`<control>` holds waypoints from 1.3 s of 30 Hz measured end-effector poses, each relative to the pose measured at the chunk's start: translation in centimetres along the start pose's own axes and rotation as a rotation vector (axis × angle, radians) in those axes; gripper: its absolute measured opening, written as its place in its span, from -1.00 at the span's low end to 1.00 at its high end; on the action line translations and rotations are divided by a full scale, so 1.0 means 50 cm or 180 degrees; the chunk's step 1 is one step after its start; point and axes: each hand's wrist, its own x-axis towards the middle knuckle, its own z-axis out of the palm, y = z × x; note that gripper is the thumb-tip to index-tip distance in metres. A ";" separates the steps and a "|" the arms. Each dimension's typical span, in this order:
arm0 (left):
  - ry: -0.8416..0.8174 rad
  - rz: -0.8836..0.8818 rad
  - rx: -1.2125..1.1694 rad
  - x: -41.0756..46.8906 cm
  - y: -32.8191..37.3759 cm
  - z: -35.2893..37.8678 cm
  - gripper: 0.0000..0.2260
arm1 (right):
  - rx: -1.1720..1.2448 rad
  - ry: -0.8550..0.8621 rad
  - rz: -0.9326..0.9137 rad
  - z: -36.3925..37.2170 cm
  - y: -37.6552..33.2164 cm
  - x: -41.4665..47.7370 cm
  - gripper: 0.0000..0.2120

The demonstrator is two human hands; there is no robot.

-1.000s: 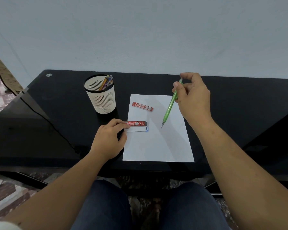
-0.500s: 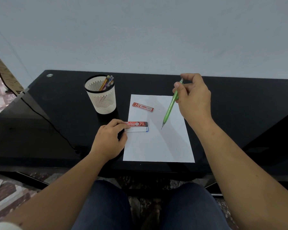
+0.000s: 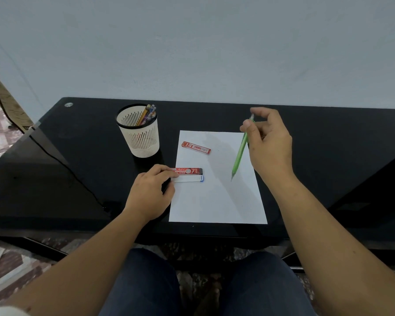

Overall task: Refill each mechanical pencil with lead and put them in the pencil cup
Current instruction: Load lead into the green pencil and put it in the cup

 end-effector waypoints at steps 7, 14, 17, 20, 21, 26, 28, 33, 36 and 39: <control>0.0006 0.0036 -0.0023 0.001 0.002 -0.001 -0.79 | 0.0488 0.0083 0.0378 -0.011 0.051 -0.049 -0.85; -0.0001 0.0085 -0.0007 -0.001 0.001 -0.004 -0.77 | 0.0157 -0.0392 0.0915 -0.007 0.146 -0.111 -0.86; -0.0007 0.0097 0.0029 0.000 0.003 -0.006 -0.77 | 0.0003 -0.0478 0.0970 -0.005 0.166 -0.124 -0.84; -0.0005 0.0117 0.0026 -0.002 0.001 -0.006 -0.79 | -0.0163 -0.0526 0.0958 -0.002 0.173 -0.132 -0.84; -0.0008 0.0119 0.0027 -0.002 0.000 -0.005 -0.79 | -0.0232 -0.0535 0.0930 -0.001 0.173 -0.134 -0.84; 0.0023 0.0136 -0.0005 -0.005 0.001 -0.005 -0.80 | -0.0559 -0.0680 0.0768 0.007 0.168 -0.138 -0.85; 0.0032 0.0160 -0.0004 -0.006 0.003 -0.007 -0.81 | -0.0702 -0.0772 0.0690 0.007 0.167 -0.137 -0.82; 0.0009 0.0157 -0.0078 -0.006 0.002 -0.010 -0.79 | -0.1180 -0.1077 0.0366 0.016 0.156 -0.126 -0.76; 0.0219 0.0005 -0.0161 -0.002 -0.008 -0.023 -0.79 | -0.1142 -0.0992 0.0383 0.023 0.151 -0.113 -0.76; 0.0472 -0.0250 -0.0099 0.009 -0.033 -0.051 -0.79 | -0.1040 -0.0811 0.0358 0.034 0.140 -0.095 -0.77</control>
